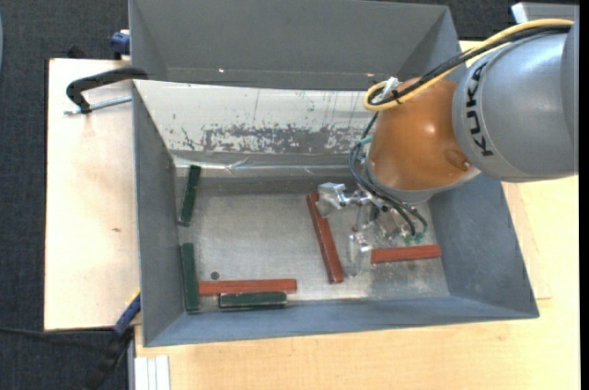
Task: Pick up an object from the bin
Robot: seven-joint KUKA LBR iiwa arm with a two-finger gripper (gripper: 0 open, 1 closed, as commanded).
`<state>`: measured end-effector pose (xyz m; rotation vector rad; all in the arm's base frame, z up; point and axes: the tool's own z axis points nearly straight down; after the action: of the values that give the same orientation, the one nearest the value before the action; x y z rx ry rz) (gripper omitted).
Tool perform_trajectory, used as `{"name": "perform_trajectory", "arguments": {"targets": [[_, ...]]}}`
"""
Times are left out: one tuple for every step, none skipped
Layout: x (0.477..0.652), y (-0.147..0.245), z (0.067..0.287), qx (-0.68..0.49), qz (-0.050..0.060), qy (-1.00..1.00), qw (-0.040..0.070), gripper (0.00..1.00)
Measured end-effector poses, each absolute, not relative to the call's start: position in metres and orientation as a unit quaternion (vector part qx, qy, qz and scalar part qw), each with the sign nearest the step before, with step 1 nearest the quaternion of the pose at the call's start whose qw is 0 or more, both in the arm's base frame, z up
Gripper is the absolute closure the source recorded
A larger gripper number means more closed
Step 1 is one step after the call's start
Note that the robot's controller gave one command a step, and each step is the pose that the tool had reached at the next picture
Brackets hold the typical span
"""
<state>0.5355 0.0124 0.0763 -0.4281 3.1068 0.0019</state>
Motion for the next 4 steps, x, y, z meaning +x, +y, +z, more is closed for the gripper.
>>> {"name": "perform_trajectory", "arguments": {"targets": [[0.536,0.012,0.076,-0.137,0.001,0.991,0.003,0.00],[0.517,0.018,0.074,-0.116,0.000,0.993,0.002,0.00],[0.504,0.021,0.072,-0.048,0.001,0.999,0.002,0.00],[0.502,0.021,0.071,-0.045,0.001,0.999,0.002,0.00]]}}
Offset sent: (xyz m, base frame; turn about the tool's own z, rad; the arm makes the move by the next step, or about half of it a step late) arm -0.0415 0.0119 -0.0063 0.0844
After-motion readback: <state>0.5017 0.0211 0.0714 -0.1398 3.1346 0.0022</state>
